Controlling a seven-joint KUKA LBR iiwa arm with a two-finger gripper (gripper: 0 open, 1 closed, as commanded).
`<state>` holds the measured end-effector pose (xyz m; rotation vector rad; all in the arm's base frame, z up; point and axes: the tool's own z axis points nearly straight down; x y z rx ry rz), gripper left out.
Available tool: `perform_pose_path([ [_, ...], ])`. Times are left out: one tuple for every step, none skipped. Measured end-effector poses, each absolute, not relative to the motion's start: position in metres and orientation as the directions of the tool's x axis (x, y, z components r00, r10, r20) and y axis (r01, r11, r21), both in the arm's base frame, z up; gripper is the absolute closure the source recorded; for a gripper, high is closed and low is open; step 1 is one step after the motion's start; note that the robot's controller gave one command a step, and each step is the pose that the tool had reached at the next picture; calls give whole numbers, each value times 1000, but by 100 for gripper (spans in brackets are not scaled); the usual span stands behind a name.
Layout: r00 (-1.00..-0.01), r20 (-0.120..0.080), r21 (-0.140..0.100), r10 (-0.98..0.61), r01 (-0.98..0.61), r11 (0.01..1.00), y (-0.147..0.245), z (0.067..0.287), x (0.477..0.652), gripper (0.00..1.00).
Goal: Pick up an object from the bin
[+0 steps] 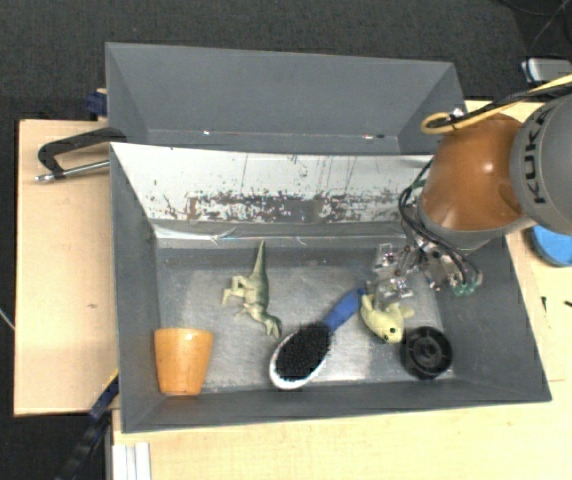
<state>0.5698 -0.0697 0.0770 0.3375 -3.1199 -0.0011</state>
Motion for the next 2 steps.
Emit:
perform_pose_path([
  [-977, -19, -3, -213, -213, 977, -68, 77, 574, 0],
  [-977, 3, 2, -214, -214, 977, -69, 76, 569, 100],
])
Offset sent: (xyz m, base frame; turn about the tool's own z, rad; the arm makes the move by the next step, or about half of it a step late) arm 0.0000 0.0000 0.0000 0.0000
